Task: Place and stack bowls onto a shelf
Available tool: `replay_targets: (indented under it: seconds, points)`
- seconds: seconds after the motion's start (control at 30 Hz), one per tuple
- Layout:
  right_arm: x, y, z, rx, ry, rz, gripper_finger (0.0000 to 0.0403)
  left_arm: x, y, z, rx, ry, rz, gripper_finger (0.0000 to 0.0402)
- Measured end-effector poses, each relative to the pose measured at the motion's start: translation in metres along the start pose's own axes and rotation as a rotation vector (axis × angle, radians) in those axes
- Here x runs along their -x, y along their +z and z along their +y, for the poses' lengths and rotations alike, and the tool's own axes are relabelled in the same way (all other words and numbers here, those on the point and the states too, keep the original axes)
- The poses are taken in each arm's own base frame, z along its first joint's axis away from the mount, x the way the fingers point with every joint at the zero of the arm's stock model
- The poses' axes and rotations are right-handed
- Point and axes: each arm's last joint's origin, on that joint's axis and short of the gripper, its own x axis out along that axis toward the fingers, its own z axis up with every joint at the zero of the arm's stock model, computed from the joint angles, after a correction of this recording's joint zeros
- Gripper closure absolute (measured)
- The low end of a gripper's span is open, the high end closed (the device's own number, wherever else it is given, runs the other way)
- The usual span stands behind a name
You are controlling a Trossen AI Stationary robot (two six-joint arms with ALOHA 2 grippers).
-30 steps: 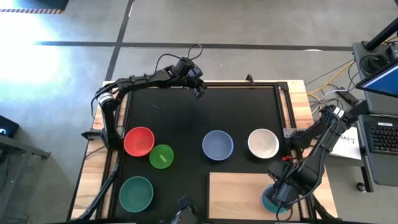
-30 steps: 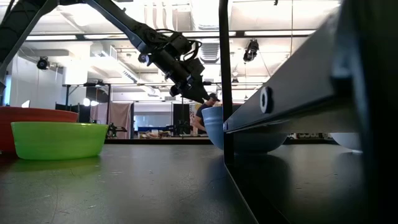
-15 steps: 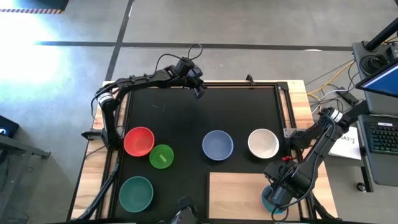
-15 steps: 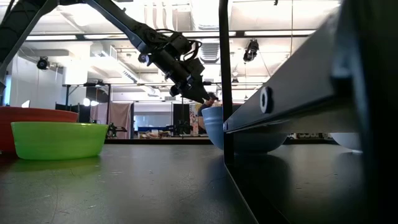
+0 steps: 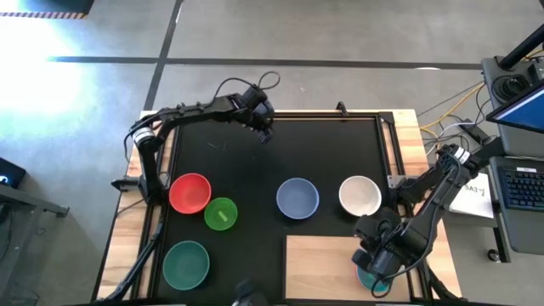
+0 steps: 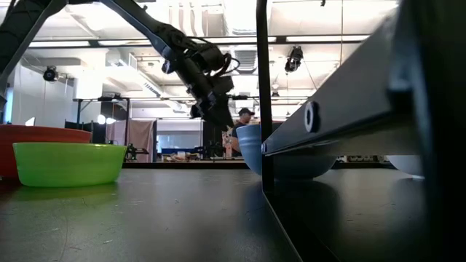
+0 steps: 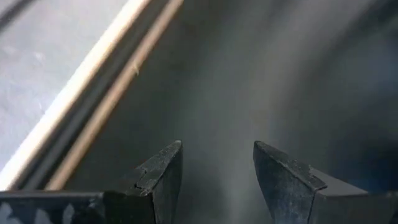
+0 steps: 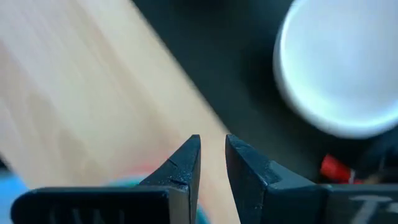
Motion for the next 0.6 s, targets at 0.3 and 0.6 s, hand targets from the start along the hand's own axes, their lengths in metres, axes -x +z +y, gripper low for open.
replay_targets:
  seconds: [0.3,0.6]
  points:
    - [-0.008,0.035,-0.007,0.198,-0.106,-0.224,0.0339,0.022,-0.021,-0.023,-0.017,-0.039,0.254,0.0223]
    - [-0.022,0.054,-0.038,0.268,-0.265,-0.158,0.0339,0.057,-0.028,-0.077,-0.053,-0.061,0.34,0.0223]
